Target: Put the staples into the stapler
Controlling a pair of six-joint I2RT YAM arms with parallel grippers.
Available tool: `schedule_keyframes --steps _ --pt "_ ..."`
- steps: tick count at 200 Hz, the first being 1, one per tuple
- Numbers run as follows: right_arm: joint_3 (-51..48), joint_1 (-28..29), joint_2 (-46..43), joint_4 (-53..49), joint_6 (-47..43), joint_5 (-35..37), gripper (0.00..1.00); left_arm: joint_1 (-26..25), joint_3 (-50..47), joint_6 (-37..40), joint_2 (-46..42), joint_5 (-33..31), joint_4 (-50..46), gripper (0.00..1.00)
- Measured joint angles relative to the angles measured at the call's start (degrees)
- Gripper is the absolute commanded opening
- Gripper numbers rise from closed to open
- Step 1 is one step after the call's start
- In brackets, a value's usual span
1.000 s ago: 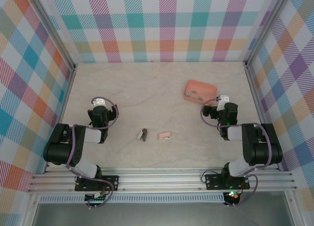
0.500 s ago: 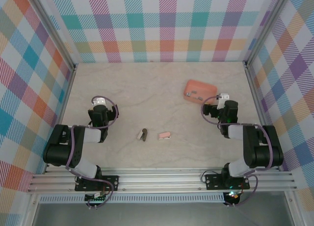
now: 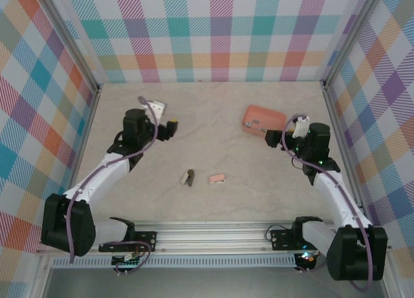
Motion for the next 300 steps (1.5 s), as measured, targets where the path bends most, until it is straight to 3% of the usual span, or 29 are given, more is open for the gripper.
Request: schedule_keyframes --steps 49,110,205,262,300 --pt "-8.7 0.0 -7.7 -3.1 8.1 -1.1 0.99 -14.7 8.5 16.5 9.8 8.5 -19.4 0.75" --pt "-10.2 0.0 -11.3 -4.3 11.5 -1.1 0.99 -26.8 16.2 27.8 20.5 9.2 -34.2 0.70" --pt "-12.9 0.0 -14.5 -4.7 13.2 0.0 0.99 -30.9 19.2 28.9 29.4 7.4 -35.0 0.66" --pt "-13.7 0.0 -15.4 -5.4 13.2 0.2 0.99 -31.1 22.0 28.4 32.9 5.9 -33.6 0.58" --pt "-13.7 0.0 -17.4 -6.2 13.2 0.4 0.99 -31.1 23.1 28.5 34.1 5.4 -33.4 0.57"
